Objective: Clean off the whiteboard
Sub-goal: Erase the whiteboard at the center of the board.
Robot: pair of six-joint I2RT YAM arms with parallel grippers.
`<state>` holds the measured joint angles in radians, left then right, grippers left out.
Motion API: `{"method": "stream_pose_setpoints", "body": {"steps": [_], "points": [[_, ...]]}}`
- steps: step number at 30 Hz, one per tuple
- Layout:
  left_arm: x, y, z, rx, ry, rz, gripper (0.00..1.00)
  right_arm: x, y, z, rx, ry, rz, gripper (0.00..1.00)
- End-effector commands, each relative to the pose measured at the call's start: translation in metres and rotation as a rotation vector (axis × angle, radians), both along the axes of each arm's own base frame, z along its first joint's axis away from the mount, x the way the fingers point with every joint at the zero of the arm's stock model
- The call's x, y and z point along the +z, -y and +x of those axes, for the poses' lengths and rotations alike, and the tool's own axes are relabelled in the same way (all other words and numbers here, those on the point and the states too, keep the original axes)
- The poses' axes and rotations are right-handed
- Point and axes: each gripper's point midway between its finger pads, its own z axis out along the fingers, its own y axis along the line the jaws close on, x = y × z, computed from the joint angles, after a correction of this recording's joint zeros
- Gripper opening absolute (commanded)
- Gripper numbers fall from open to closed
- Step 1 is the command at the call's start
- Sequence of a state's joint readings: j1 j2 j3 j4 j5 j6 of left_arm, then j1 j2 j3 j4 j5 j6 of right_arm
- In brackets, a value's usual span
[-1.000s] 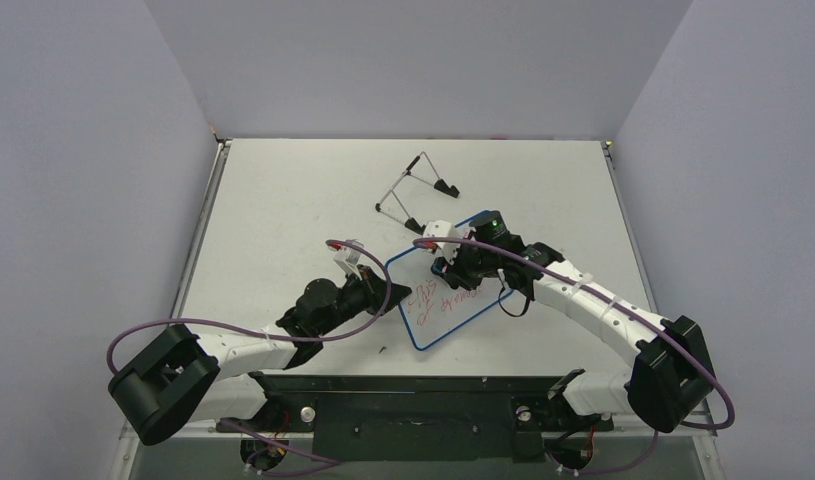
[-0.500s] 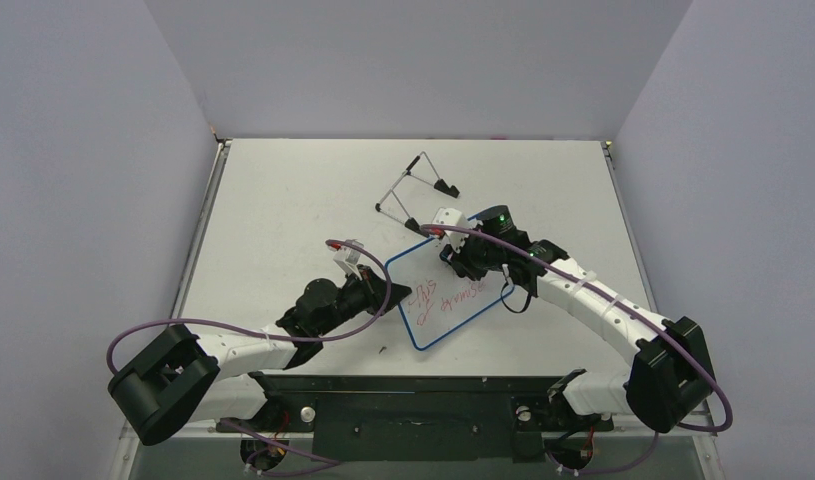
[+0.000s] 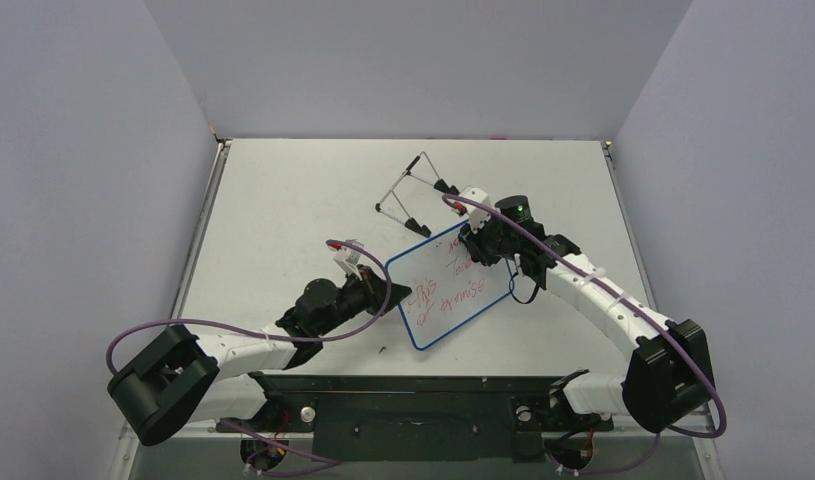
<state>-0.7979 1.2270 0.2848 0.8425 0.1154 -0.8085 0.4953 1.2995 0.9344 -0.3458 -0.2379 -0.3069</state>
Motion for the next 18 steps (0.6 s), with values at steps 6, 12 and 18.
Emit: {"method": "stream_pose_setpoints", "body": {"steps": [6,12,18], "points": [[0.033,0.011,-0.003,-0.047,0.092,-0.084,0.00,0.021,-0.042,-0.028,0.191,-0.013,0.141,0.00],[0.033,0.010,-0.003,-0.040,0.090,-0.081,0.00,0.017,-0.065,-0.035,0.236,-0.027,0.116,0.00],[0.033,0.012,-0.002,-0.046,0.092,-0.072,0.00,0.023,-0.060,-0.032,0.213,0.011,0.099,0.00]]}}
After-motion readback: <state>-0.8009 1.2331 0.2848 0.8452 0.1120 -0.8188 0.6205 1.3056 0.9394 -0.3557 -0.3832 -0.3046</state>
